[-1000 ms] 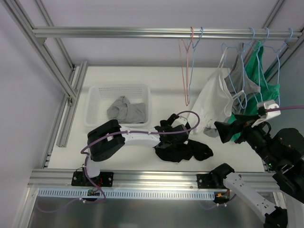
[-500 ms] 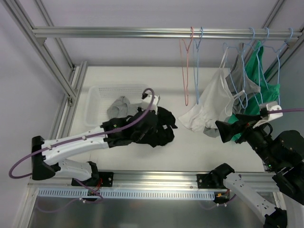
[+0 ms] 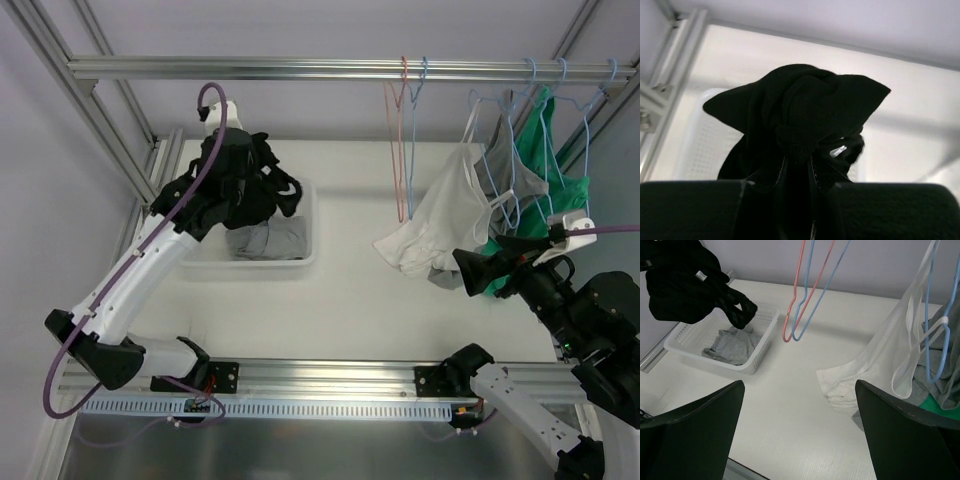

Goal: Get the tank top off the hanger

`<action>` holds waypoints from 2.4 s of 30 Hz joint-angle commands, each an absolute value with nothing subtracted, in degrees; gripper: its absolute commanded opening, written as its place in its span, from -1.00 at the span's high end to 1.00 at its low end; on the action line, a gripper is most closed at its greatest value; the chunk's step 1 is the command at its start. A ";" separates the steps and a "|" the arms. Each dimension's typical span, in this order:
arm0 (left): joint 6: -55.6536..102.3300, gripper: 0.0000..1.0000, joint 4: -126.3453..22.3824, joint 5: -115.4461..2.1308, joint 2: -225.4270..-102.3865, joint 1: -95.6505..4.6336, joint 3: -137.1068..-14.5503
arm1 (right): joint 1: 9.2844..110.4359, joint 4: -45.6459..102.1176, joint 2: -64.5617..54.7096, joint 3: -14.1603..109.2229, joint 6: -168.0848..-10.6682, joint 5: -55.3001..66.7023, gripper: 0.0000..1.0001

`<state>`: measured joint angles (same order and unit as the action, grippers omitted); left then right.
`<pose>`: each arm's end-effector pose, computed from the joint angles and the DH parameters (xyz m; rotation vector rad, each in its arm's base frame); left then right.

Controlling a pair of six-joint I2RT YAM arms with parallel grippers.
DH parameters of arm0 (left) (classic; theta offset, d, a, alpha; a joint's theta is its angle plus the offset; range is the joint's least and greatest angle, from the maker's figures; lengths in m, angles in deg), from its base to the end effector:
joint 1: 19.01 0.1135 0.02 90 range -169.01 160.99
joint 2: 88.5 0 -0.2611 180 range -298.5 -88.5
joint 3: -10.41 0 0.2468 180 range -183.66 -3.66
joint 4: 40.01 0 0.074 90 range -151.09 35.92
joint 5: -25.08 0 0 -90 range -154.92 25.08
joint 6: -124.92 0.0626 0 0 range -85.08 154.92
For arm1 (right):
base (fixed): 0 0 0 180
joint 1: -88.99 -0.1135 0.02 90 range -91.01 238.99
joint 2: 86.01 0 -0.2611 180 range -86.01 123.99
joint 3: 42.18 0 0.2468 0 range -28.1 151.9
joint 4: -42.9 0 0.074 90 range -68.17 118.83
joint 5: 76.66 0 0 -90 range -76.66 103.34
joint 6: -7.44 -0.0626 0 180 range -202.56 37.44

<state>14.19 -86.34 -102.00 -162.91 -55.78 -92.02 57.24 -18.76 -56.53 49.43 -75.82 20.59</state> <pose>0.2512 -0.1406 0.4420 -0.1781 1.8164 -0.0948 0.0417 0.0165 0.4613 -0.4214 1.5102 0.2448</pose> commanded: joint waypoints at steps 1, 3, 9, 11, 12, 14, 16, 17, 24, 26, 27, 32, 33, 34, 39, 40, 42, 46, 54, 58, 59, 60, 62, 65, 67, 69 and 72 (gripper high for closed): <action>13.83 1.00 -87.13 -97.17 -166.37 -50.13 -91.56 | 57.35 -15.20 -55.33 49.60 -75.27 20.38 -0.99; 10.94 1.00 -87.05 -97.44 -168.29 -48.19 -88.40 | 57.43 -15.03 -55.25 49.33 -75.44 20.90 -0.99; 4.16 1.00 -86.26 -95.96 -173.57 -46.52 -81.10 | 57.43 -15.11 -54.63 48.63 -75.53 20.20 -0.99; 2.50 1.00 -85.82 -94.46 -174.19 -46.52 -78.82 | 57.43 -15.03 -54.72 48.10 -75.36 19.50 -0.99; 2.05 1.00 -85.12 -93.84 -174.80 -46.34 -78.02 | 57.35 -15.11 -54.63 47.40 -75.35 19.41 -0.99; 1.78 0.87 -84.76 -92.35 -175.77 -45.47 -77.31 | 57.43 -15.11 -53.85 46.78 -75.01 18.97 -0.99; 1.87 0.65 -84.85 -88.76 -176.57 -43.11 -77.31 | 57.43 -15.81 -52.53 45.73 -74.56 20.62 -0.99; 1.35 0.55 -84.85 -87.87 -176.22 -42.48 -77.05 | 57.43 -16.60 -50.43 45.55 -74.39 21.59 -0.99; -0.33 -0.97 -90.20 -87.77 -159.99 -41.86 -77.13 | 57.35 -18.02 -47.34 43.35 -75.18 25.82 -0.99; 0.28 -0.97 -94.40 -89.60 -157.24 -41.86 -79.84 | 57.35 -18.10 -46.99 44.14 -75.00 27.14 -0.99; 0.46 -0.97 -95.99 -90.40 -155.14 -41.86 -81.08 | 57.43 -18.19 -46.90 44.40 -74.92 27.31 -0.99; 2.48 -0.97 -104.70 -90.06 -146.54 -41.86 -87.50 | 57.43 -20.73 -48.38 47.04 -74.48 30.29 -0.99; 3.01 -0.97 -106.45 -89.01 -145.03 -41.86 -87.77 | 57.43 -22.22 -48.91 47.57 -73.87 31.00 -0.99; 3.71 -0.97 -107.16 -88.74 -143.54 -41.86 -87.77 | 57.43 -23.02 -49.35 48.09 -73.69 32.14 -0.99; 7.40 -0.97 -115.33 -89.26 -135.73 -41.86 -85.32 | 57.35 -28.03 -53.39 49.15 -72.63 35.05 -0.99; 7.84 -0.97 -115.52 -90.13 -133.96 -41.86 -81.74 | 57.43 -29.17 -54.01 48.37 -72.37 36.53 -0.99; 8.37 -0.97 -115.17 -91.89 -129.22 -41.86 -77.86 | 57.43 -29.70 -56.28 46.53 -71.49 38.21 -0.99; 10.57 -0.97 -112.01 -93.57 -124.54 -41.86 -68.11 | 57.35 -29.53 -58.76 40.55 -71.14 44.79 -0.99; 10.13 -0.97 -100.58 -93.22 -120.31 -41.77 -58.68 | 57.43 -23.56 -61.66 32.28 -72.63 48.50 -0.99; 11.28 -0.97 -100.40 -94.19 -122.95 -40.46 -58.15 | 57.35 -21.28 -62.36 30.88 -73.94 48.76 -0.99; 11.36 -0.97 -100.40 -93.23 -123.65 -39.58 -58.15 | 57.35 -20.22 -62.45 30.35 -74.73 48.85 -0.99; 11.45 -0.97 -100.32 -92.18 -123.83 -38.36 -58.06 | 57.43 -18.21 -62.54 28.95 -75.61 48.50 -0.99; 11.54 -0.97 -100.05 -90.67 -123.40 -35.36 -57.71 | 57.43 -16.18 -62.54 27.71 -76.50 46.05 -0.99; 11.80 -0.97 -99.26 -91.55 -122.17 -34.30 -56.84 | 57.43 -14.50 -61.84 26.21 -76.50 45.51 -0.99; 12.41 -0.97 -98.30 -92.07 -121.46 -34.30 -55.52 | 57.35 -14.59 -60.87 25.95 -75.54 46.30 -0.99; 12.68 -0.97 -98.21 -92.60 -121.46 -34.39 -55.08 | 57.43 -14.76 -60.52 25.86 -74.92 46.74 -0.99; 13.12 -0.97 -98.03 -92.34 -121.72 -34.21 -54.64 | 57.35 -14.85 -60.69 25.86 -74.48 47.35 -0.99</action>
